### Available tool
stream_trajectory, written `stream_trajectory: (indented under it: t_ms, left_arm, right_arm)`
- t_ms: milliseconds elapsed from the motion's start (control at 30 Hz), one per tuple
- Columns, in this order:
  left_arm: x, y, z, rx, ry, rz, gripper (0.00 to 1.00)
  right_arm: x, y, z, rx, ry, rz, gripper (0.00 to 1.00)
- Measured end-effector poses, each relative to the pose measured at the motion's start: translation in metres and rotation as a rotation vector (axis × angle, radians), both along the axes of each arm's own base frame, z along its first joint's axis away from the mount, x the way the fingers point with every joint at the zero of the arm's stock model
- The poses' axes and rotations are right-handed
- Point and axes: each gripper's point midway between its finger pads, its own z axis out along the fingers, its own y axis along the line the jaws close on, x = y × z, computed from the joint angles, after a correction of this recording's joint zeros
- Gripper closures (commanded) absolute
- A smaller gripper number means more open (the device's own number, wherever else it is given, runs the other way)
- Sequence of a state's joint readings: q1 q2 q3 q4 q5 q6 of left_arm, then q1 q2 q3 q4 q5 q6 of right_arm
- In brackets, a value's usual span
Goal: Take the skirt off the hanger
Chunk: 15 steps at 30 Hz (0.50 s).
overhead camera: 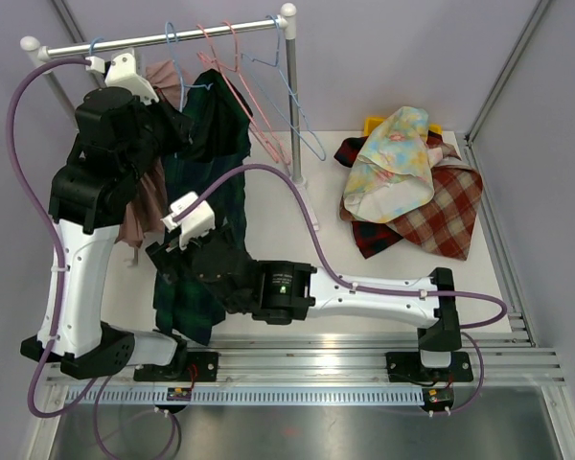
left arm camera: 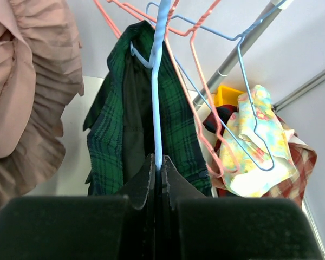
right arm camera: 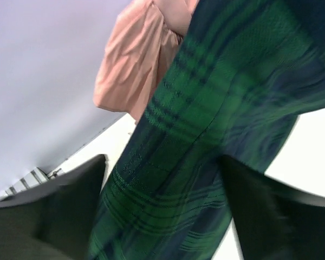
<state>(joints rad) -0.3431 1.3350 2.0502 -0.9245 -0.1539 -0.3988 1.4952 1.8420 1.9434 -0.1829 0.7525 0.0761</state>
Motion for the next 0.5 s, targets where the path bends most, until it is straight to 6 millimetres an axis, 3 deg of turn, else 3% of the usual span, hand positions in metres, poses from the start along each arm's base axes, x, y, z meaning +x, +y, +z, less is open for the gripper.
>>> stream_trajectory:
  t_ms: [33,67,133,167,333,500]
  left_arm:
    - [0.000,-0.001,0.000,-0.002,0.001,-0.004,1.00]
    - [0.000,-0.002,0.001,-0.004,0.000,-0.007,1.00]
    - [0.000,-0.003,0.003,-0.006,-0.003,-0.013,1.00]
    - [-0.001,-0.003,0.004,-0.007,-0.004,-0.015,1.00]
    - [0.000,-0.001,0.006,0.019,0.009,-0.012,1.00]
    - [0.009,0.006,0.013,0.073,-0.004,0.023,1.00]
  right_arm:
    - [0.001,0.002,-0.004,-0.008,-0.001,-0.003,0.27]
    - [0.001,0.003,-0.008,-0.011,0.000,-0.006,0.63]
    - [0.002,0.005,-0.019,-0.022,0.006,-0.013,0.96]
    - [0.002,0.005,-0.023,-0.023,0.012,-0.016,1.00]
    - [0.000,0.003,-0.045,-0.015,0.060,-0.024,1.00]
    - [-0.014,-0.018,-0.075,-0.041,0.097,-0.065,1.00]
